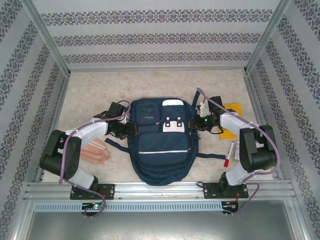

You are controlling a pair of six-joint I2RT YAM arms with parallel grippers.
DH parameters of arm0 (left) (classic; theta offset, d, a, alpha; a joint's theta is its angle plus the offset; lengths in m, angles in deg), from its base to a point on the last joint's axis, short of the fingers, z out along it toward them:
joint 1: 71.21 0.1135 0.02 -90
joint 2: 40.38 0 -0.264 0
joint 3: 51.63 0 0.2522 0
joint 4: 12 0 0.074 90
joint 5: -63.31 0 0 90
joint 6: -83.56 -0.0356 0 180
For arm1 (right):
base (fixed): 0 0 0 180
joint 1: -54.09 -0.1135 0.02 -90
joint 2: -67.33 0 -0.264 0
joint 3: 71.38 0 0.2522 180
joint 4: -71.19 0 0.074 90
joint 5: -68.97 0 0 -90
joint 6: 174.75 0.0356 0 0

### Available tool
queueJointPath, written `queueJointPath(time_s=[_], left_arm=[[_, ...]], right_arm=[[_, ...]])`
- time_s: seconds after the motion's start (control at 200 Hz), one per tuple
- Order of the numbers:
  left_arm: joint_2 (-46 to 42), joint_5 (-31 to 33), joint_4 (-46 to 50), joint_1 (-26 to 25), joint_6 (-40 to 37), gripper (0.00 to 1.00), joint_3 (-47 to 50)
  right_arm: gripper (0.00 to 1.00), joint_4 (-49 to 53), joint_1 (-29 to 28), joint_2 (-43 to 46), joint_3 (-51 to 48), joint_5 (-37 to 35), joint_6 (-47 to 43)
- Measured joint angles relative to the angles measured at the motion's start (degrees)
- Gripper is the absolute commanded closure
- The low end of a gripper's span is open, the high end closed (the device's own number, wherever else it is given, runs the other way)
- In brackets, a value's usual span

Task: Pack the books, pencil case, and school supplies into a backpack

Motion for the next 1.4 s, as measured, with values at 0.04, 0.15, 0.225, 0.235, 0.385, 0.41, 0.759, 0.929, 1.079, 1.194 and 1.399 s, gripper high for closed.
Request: queueJointPath(time_s=[0.04, 0.15, 0.225, 0.235, 0.385, 0.41, 0.759, 0.929, 1.079, 1.194, 1.399], left_arm=[[0.1, -0.4, 0.4, 0.0, -0.7, 0.74, -1.0], [0.1, -0.4, 2.7, 1.0, -2.3, 0.89, -4.7], [0.3, 0.3, 5.1, 2.6, -4.5, 0.95, -7.5], [0.3, 0.3, 5.4, 2.8, -4.8, 0.95, -8.0], [5.5, 3.6, 10.0, 6.9, -9.9, 0.68, -17.7], [6.8, 4.0, 10.2, 7.5, -10.3, 0.54, -19.4], [3.6, 11.0, 14.6, 6.6, -16.2, 0.29, -24.0], [-7.4, 12.2, 15.9, -6.0, -20.9, 0.28, -23.0], [-8.2, 12.2, 15.7, -17.1, -26.9, 0.16, -17.7], [-3.9, 15.2, 15.8, -22.7, -31.3, 0.11, -14.9], [6.1, 19.6, 12.7, -26.7, -35.6, 0.05, -17.1]], right_arm=[[1.00, 0.0, 0.0, 0.3, 0.2, 0.5, 0.1], [1.00, -0.6, -0.3, 0.9, 1.4, 1.3, 1.4], [1.00, -1.4, -0.9, 0.6, 3.5, 2.0, 2.7], [1.00, -1.5, -1.0, 0.5, 3.9, 2.1, 2.8], [0.64, -5.1, -2.9, -4.9, 11.5, 2.9, 6.7], [0.57, -6.0, -3.1, -6.0, 12.7, 2.6, 7.2], [0.02, -1.7, -7.3, -1.4, 10.5, -16.5, 10.4], [0.02, 4.7, -8.0, 15.3, 3.7, -33.0, 10.6], [0.05, 6.3, -0.4, 25.4, -3.8, -31.9, 12.2], [0.08, 8.2, 0.7, 26.8, -5.9, -29.6, 12.6], [0.10, 6.9, 0.4, 26.4, -8.0, -24.7, 12.9]])
